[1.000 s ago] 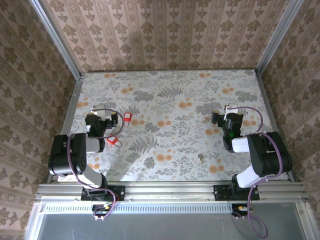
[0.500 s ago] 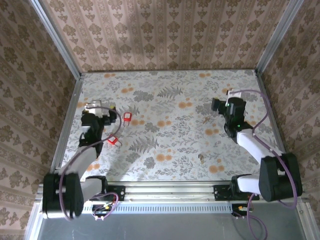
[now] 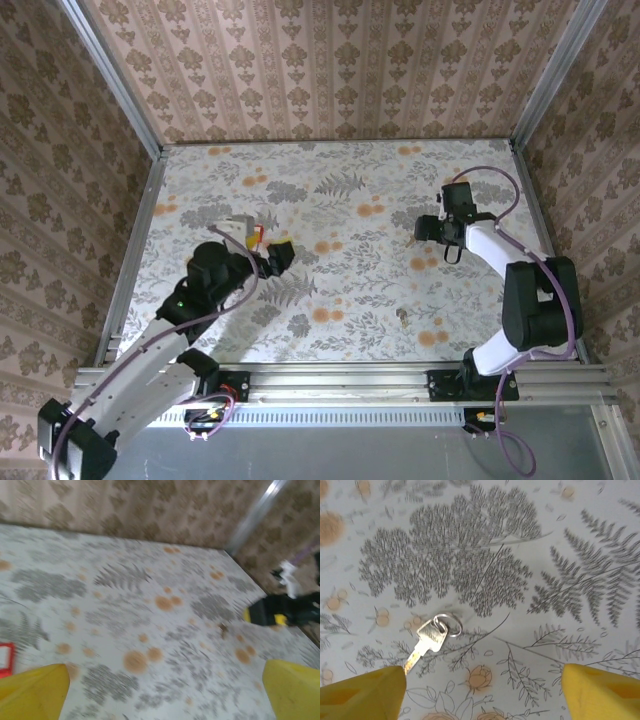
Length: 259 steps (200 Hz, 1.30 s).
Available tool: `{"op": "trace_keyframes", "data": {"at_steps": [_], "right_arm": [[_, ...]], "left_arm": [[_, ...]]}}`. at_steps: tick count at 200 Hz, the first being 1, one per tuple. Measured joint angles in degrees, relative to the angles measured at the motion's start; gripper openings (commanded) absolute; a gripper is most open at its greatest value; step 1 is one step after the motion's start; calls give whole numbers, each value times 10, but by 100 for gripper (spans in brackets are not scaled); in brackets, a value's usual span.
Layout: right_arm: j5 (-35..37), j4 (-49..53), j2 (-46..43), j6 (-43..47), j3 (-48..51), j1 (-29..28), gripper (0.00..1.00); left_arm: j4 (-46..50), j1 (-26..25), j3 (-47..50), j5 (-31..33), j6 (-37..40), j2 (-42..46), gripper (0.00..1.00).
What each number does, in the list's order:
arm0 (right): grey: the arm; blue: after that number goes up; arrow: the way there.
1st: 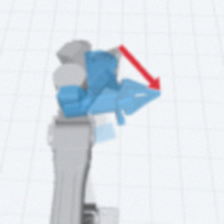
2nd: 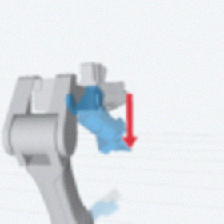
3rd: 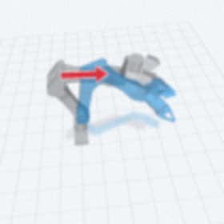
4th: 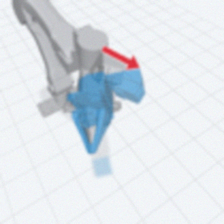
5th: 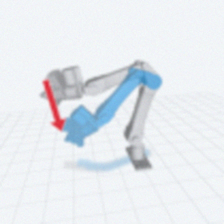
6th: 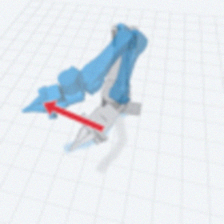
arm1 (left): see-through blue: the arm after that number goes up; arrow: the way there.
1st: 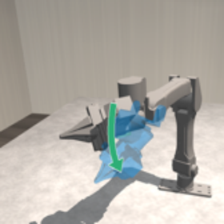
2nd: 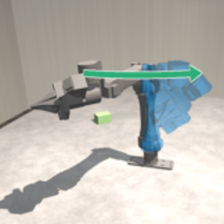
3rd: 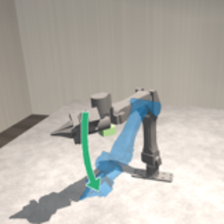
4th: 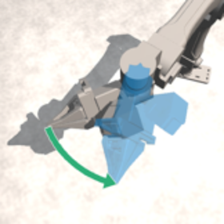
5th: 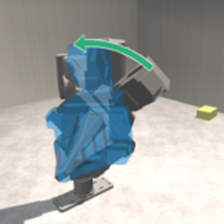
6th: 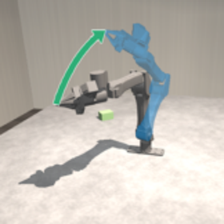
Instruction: Unlock with the key
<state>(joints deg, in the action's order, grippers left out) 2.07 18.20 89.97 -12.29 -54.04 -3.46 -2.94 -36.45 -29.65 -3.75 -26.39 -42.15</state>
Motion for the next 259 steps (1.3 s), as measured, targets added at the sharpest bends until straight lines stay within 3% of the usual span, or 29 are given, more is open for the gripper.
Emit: {"op": "trace_keyframes", "data": {"at_steps": [25,49,152,259], "right_arm": [[-17,11,29,-3,-13,0,64],[-30,18,59,-4,-35,0,60],[-43,61,137,-4,-114,0,51],[-63,108,189,1,-166,0,29]], "left_arm": [[28,-59,-4,23,-13,0,100],[44,-82,-4,40,-24,0,100],[65,-89,-5,68,-41,-1,100],[68,-89,-5,75,-50,-1,100]]}}
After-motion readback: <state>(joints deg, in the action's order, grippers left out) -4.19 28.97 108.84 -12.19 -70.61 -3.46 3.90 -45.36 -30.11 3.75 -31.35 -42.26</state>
